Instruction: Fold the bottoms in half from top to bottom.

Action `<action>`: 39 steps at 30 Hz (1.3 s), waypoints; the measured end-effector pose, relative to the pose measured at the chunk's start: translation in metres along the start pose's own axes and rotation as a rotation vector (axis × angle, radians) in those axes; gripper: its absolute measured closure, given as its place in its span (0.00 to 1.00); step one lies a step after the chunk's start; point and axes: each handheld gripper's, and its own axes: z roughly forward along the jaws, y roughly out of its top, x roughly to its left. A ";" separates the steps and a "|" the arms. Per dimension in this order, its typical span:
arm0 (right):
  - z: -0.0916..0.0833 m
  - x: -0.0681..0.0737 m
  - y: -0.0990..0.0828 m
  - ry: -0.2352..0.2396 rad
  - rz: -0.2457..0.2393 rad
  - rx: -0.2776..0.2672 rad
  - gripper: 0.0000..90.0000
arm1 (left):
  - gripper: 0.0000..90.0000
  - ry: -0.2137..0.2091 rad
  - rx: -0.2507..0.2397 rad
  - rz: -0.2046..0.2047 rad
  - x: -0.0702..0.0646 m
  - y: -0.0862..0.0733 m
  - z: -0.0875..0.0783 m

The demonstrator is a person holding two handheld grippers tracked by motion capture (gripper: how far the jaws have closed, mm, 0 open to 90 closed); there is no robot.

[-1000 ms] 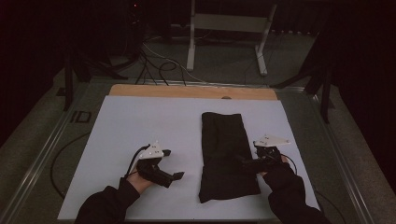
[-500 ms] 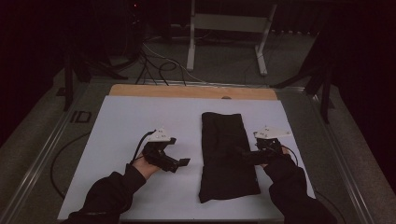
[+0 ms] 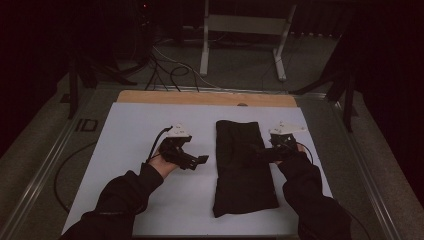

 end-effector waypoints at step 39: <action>0.080 -0.054 -0.005 -0.046 0.124 0.092 0.11 | 0.00 0.122 0.043 -0.115 0.039 0.021 0.092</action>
